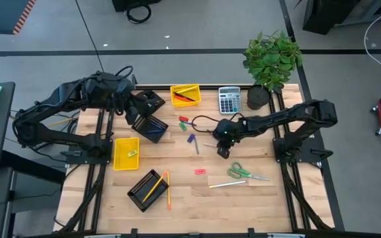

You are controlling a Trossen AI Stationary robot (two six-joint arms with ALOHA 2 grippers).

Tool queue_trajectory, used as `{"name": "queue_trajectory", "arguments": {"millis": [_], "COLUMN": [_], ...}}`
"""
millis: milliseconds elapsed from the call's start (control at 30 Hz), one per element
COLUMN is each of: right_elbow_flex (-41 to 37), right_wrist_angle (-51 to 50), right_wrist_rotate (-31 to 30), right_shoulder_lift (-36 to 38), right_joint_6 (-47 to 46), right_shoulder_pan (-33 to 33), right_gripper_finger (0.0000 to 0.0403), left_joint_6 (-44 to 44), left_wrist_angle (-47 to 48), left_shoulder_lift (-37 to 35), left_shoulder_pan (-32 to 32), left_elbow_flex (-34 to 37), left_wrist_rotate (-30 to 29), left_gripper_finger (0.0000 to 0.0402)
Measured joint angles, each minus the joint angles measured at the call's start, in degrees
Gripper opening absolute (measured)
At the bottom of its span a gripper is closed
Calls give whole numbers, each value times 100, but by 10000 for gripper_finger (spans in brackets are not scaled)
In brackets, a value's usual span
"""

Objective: Sort crayons/erasers/pens/pencils in bins
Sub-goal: Put the light pink pen into the top yellow basket

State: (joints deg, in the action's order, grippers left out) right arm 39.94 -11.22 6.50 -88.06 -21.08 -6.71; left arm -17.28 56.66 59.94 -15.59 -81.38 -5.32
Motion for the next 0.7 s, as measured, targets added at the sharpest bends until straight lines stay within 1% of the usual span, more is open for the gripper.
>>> {"name": "queue_trajectory", "arguments": {"millis": [100,167,300,367,533,700], "right_elbow_flex": [0,4,2,2,24,22], "right_wrist_angle": [55,75,20,41,118,102], "right_wrist_rotate": [-31,-133,-419,-470,-630,-1000], "right_shoulder_lift": [-133,-178,-262,-313,-420,-430], "right_joint_6": [-25,-60,-259,-380,-662,-1065], "right_shoulder_pan": [86,142,255,325,543,779], "right_gripper_finger": [62,65,60,53,44,48], "left_joint_6": [-2,-2,5,52,732,901], "left_wrist_angle": [148,205,174,173,175,194], "left_shoulder_lift": [0,0,0,0,4,4], "left_shoulder_pan": [2,2,2,0,1,1], "left_elbow_flex": [0,0,0,0,0,0], "left_wrist_rotate": [0,1,0,0,-1,0], "left_gripper_finger": [107,107,107,107,107,107]}}
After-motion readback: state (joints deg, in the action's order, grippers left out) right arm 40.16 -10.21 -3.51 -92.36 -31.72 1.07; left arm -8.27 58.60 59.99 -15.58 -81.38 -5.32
